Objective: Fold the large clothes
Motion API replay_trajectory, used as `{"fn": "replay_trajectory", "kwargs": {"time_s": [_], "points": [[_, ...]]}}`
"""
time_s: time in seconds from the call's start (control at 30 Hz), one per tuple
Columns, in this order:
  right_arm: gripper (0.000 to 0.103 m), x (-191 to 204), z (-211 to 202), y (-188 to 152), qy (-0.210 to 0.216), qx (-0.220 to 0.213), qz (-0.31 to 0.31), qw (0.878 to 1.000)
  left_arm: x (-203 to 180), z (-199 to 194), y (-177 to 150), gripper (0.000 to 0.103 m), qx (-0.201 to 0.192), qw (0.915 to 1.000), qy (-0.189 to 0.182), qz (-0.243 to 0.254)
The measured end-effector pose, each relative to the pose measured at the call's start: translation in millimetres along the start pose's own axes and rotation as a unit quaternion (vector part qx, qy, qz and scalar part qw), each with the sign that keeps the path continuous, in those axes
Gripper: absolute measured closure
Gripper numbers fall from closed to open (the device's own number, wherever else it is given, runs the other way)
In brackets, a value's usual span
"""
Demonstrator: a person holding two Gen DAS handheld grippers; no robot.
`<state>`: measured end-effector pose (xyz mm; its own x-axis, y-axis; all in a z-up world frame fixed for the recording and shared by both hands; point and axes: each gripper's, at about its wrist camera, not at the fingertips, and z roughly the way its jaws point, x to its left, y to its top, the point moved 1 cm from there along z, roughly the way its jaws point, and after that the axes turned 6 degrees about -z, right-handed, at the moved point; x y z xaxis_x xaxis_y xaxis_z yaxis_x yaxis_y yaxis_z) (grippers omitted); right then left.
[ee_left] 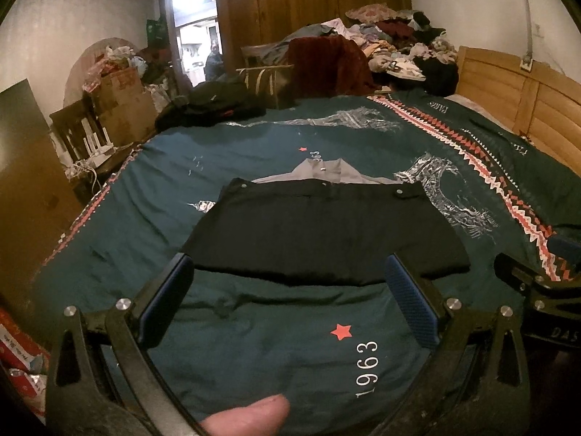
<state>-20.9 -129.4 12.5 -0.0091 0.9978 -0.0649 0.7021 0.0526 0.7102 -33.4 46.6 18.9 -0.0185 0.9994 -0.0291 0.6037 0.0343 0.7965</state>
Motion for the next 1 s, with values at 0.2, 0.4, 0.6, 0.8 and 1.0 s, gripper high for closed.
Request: {"fn": "replay_trajectory", "kwargs": {"time_s": [0.2,0.4,0.6,0.8,1.0], "points": [[0.000,1,-3,-3,-0.013,-0.013,-0.010,1.000,2,-9,0,0.000,-0.044,0.9984,0.036,-0.006],[0.000,7,-37,2,-0.064,-0.099,-0.042,0.992,2,-30,2,0.000,-0.128,0.9898,0.062,-0.004],[0.000,9,-44,6,-0.074,-0.105,-0.049,0.990,-4,-16,0,0.000,-0.084,0.9956,0.042,0.008],[0.000,13,-34,4,-0.073,-0.081,-0.064,0.992,-9,-7,-2,0.000,-0.056,0.9977,0.036,0.010],[0.000,9,-31,6,-0.058,-0.068,-0.055,0.994,-7,-5,1,0.000,-0.045,0.9985,0.032,0.001]]}}
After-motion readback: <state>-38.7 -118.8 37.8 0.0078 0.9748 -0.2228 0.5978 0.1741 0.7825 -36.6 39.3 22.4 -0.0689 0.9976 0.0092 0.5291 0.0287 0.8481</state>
